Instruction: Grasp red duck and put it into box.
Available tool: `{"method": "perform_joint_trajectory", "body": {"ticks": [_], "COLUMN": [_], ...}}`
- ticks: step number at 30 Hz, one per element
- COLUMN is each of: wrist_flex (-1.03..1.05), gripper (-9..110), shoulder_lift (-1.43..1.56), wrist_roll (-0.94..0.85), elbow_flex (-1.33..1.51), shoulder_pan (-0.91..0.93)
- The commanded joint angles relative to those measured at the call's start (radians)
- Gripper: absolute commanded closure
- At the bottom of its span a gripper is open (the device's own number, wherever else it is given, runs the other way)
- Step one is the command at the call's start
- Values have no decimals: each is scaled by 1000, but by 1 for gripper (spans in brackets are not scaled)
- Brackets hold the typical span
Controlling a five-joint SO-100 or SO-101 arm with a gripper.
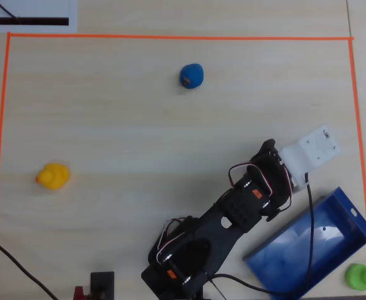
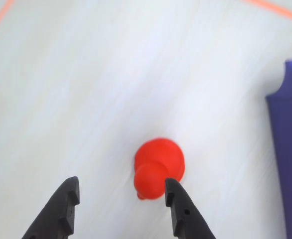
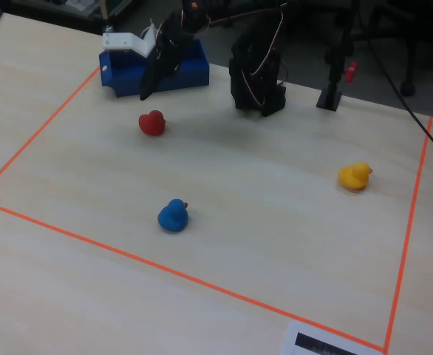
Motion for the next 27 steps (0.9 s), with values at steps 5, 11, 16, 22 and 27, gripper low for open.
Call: {"method": "perform_joint_trajectory", "body": {"ticks": [5,11,16,22,27], "wrist_flex": [48,67,66,52,51], "gripper": [78,78,78,78,78], "shoulder_lift": [-35,-114,-204,-284,-330], "wrist_roll": [-5,-5,-6,-15,-23], "elbow_flex": [28,9,-26,-51,-80], "shoulder_pan": [-6,-11,-2,15,32]}}
